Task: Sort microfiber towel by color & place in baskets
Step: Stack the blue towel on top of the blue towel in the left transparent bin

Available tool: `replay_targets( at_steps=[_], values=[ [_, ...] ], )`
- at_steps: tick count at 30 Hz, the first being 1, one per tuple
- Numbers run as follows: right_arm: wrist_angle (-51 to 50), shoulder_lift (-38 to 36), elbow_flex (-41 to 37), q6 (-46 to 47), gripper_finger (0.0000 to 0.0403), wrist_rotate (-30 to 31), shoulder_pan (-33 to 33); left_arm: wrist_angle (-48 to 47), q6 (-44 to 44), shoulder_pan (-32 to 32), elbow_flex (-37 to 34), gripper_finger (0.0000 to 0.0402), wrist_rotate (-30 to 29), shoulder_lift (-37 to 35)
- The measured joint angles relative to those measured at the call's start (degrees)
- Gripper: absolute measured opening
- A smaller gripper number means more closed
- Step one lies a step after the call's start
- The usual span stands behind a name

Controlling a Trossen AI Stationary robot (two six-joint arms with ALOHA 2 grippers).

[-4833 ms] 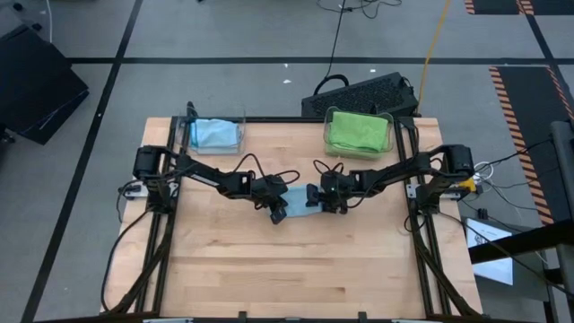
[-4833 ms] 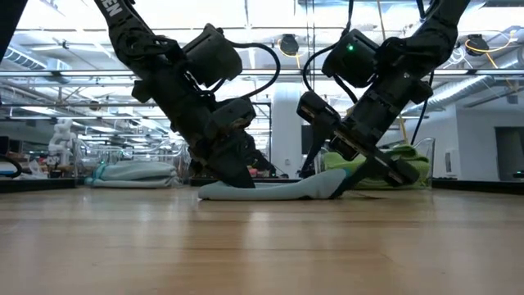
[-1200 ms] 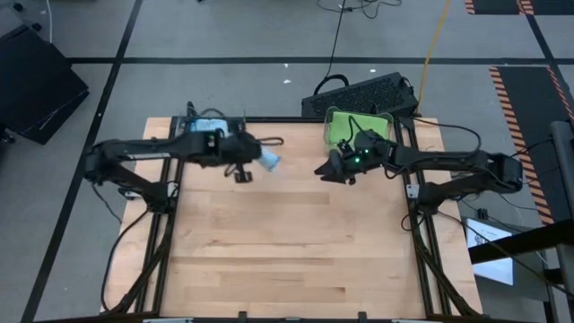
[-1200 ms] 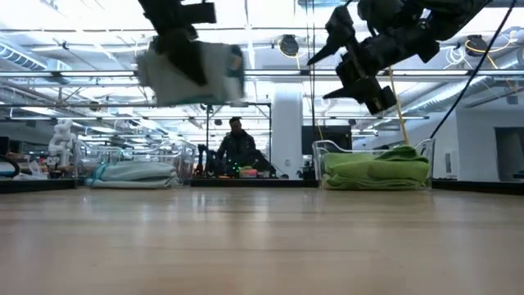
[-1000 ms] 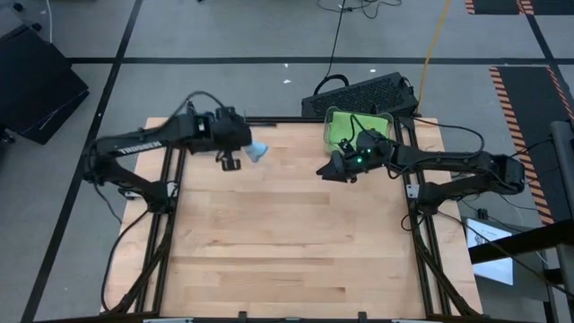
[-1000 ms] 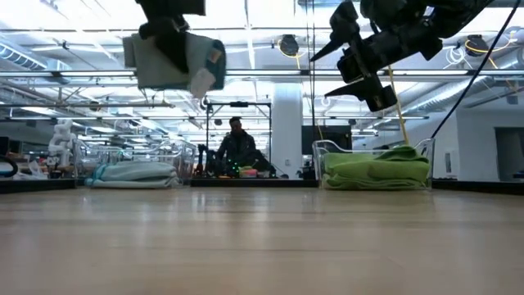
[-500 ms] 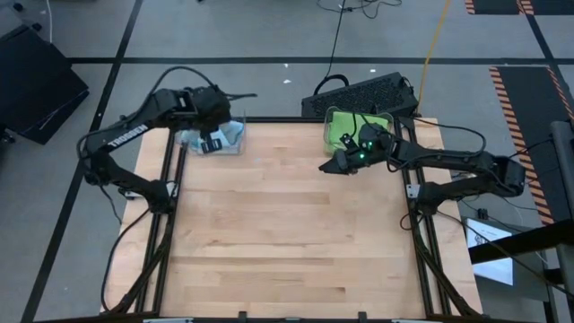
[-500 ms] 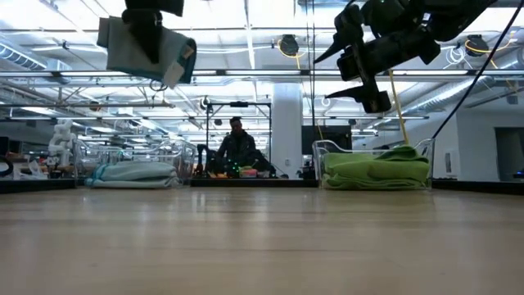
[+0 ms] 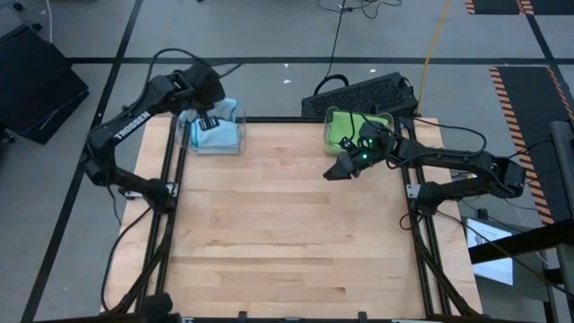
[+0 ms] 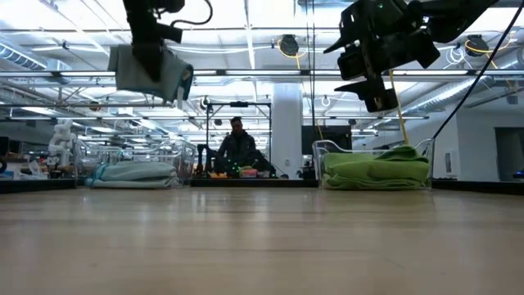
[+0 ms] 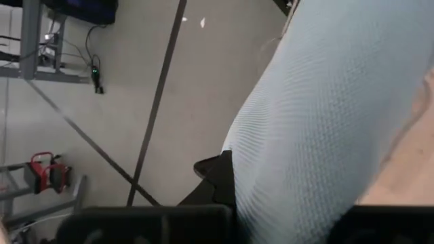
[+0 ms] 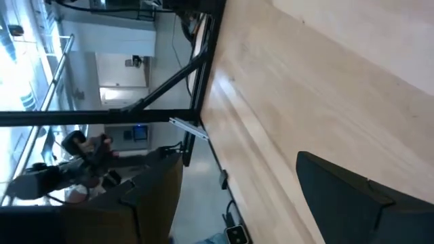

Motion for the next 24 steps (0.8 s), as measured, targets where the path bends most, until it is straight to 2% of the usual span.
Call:
replay_targets(
  at_steps=[8, 17, 24],
  values=[
    [0.2, 0.0, 0.0, 5.3, 0.0279, 1.7, 0.0, 8.7, 7.9, 6.8, -6.2, 0.0011, 6.2, 0.0],
    [0.2, 0.0, 0.0, 10.9, 0.0279, 10.8, 0.0, 20.0, 8.4, 7.4, -13.4, 0.0011, 6.6, 0.0],
    [0.2, 0.0, 0.0, 14.2, 0.0279, 12.3, 0.0, 25.8, 8.4, 7.3, -20.5, 0.0011, 6.7, 0.0]
  ],
)
